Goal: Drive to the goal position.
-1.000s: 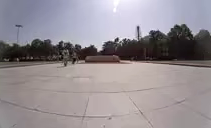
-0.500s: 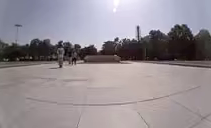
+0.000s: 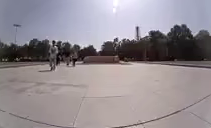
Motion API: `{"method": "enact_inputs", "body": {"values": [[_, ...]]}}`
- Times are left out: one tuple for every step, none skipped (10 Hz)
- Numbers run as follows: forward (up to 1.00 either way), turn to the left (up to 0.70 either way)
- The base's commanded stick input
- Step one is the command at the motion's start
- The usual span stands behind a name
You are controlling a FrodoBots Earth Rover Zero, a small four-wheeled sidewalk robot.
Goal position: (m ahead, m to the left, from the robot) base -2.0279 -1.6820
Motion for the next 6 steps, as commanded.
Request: {"method": "enact_inputs", "body": {"values": [[1.00,0.00],[1.00,0.00],[1.00,0.00],[1.00,0.05],[1.00,0.28],[1.00,0.26]]}}
